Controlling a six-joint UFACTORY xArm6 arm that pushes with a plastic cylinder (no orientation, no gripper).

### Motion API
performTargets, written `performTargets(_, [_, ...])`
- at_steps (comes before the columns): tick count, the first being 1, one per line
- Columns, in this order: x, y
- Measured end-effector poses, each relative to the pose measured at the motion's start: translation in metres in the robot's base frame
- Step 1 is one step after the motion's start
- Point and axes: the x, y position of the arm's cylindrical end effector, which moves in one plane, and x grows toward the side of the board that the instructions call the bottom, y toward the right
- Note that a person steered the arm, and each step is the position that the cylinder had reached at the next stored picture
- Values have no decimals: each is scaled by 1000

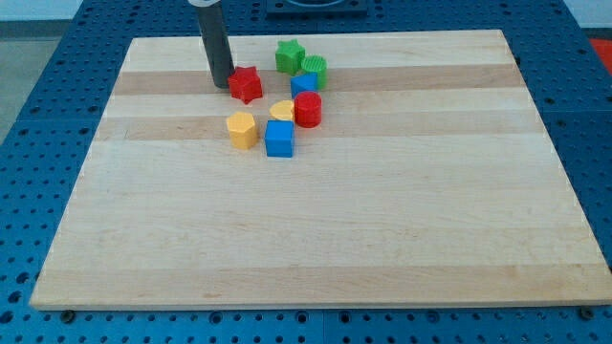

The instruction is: Push the red star and red circle towards right

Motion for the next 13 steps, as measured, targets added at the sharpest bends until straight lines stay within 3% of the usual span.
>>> performTargets(3, [25, 37])
performTargets(5, [-19, 31])
performTargets(6, [-19, 49])
performTargets(10, [55, 92])
performTargets(13, [64, 138])
